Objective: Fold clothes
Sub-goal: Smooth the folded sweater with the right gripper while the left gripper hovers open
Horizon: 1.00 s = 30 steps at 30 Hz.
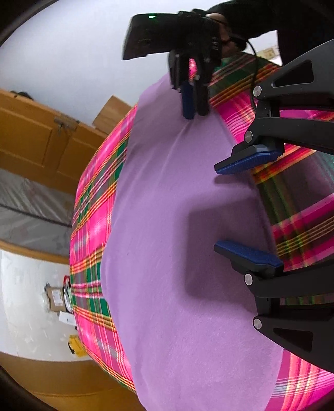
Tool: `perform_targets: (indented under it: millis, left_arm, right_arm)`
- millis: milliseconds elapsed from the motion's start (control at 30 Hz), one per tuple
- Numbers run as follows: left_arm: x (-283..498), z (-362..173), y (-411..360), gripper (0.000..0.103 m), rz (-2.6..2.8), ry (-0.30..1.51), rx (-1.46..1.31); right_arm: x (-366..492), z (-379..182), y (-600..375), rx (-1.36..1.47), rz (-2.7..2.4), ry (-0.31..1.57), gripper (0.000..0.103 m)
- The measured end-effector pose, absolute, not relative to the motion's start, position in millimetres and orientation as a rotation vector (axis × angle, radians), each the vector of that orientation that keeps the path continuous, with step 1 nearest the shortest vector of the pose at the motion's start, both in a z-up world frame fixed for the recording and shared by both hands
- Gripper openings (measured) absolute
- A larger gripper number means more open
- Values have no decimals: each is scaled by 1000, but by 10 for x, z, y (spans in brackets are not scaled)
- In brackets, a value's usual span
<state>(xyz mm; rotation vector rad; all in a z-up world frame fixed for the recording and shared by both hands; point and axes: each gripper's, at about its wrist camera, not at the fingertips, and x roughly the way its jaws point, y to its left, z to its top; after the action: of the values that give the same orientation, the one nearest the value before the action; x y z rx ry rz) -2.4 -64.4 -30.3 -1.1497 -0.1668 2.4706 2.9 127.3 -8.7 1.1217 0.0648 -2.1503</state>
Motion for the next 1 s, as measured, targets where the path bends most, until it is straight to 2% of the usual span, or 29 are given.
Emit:
perform_targets:
  millis: [133,433,500,533,633,700,767,800,867,1000]
  left_arm:
    - [-35,-215,-637,56,2446,-235,-1119]
    - [-207,-323,-593,57,2477,-221,-1152]
    - [-217,-330,-614,57,2468,-244,-1150]
    - [-224,-332,-618,57,2466,-251,-1149]
    - [-242,-332,-615,59,2462,-259,-1147]
    - [-244,-327,-625,60,2462,-255,-1147]
    - [-245,-333,-618,61,2462,-256,-1146]
    - [-246,-336,-614,62,2463,-256,-1146]
    - [-235,-332,-604,62,2472,-254,-1145]
    - [-229,-261,-601,62,2528,-240,-1141]
  right_arm:
    - [-178,-15,1470,1118,-2296,-24,27]
    - [-757,-106,1837,1213,-2541,-189,27]
    - [-834,-122,2098,1227,-2617,-268,20]
    - [-862,-131,2261,1234,-2656,-326,11]
    - [-866,-113,2800,1247,-2795,-511,3]
    - [-837,-66,3040,1268,-2920,-518,4]
    - [-771,-31,3159,1266,-2973,-542,9]
    - [-738,-16,3203,1263,-2989,-558,13]
    - [-689,-9,3170,1260,-2977,-530,28]
    - [-667,15,2918,1250,-2889,-440,28]
